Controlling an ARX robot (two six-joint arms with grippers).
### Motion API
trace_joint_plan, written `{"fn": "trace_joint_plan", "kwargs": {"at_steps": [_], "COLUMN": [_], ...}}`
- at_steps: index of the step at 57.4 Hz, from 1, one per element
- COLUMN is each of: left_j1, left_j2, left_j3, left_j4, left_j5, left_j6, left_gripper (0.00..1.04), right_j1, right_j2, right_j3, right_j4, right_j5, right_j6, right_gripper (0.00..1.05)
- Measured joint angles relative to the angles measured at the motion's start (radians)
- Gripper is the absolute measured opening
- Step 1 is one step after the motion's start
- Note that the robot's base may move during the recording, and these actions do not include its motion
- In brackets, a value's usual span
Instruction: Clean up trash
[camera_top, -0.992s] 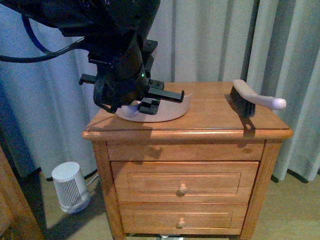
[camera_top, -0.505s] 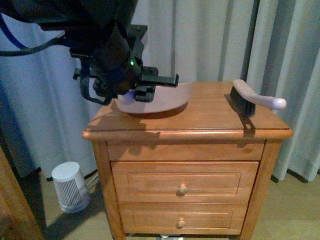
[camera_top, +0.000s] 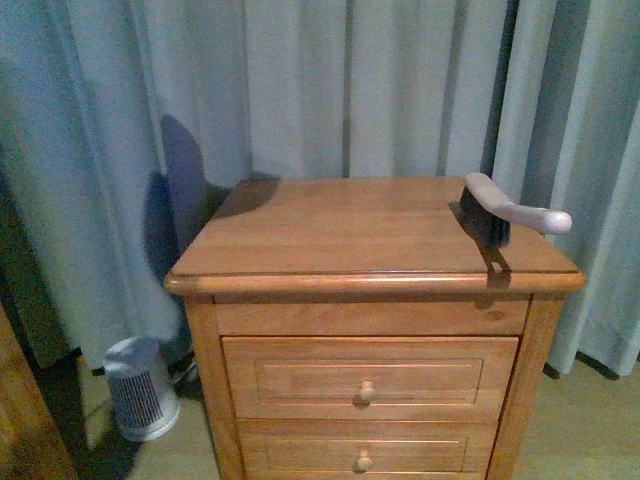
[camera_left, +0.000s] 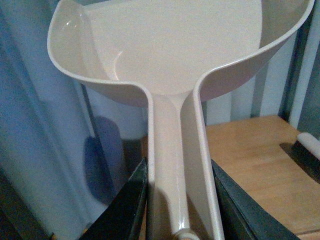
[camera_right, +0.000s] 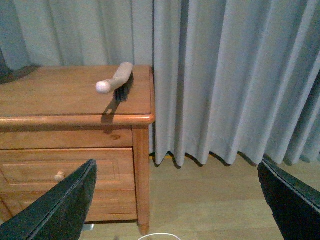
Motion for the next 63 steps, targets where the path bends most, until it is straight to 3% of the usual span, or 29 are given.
{"fn": "trace_joint_plan", "kwargs": {"at_steps": [9,20,32,52,55,57,59,63], "left_j1": [0.04,0.028,0.028,0.077,0.078,0.079,0.079,0.079], "left_j2": [-0.258,-0.521,-0.686,-0.708,-0.708,-0.708,-0.708,-0.708], "left_j3": [-0.227,-0.426,-0.51,-0.536,-0.536,-0.536,-0.536,-0.536], "left_j4": [0.115,0.066,0.009,-0.058,-0.058,-0.058,-0.058,-0.058], "left_j5": [0.021,0.041,0.039,0.083,0.08,0.081,0.081,0.082], "left_j6": [0.063,0.055,0.018,-0.089,-0.097,-0.099,-0.101,-0.103], "left_gripper": [0.29,0.29,0.29,0.29,0.29,0.29,0.29,0.29], "right_j1": [0.0,0.0,0.0,0.0,0.023,0.069,0.09,0.112], "right_j2": [0.0,0.0,0.0,0.0,0.016,0.07,0.13,0.312], "right_j3": [0.0,0.0,0.0,0.0,0.0,0.003,0.015,0.082], "right_j4": [0.0,0.0,0.0,0.0,0.03,0.107,0.154,0.225], "right_j5": [0.0,0.0,0.0,0.0,0.079,0.206,0.266,0.294], "right_j6": [0.0,0.0,0.0,0.0,-0.019,-0.021,-0.017,0.013], "right_gripper": [0.97,0.97,0.97,0.97,0.97,0.97,0.97,0.97]}}
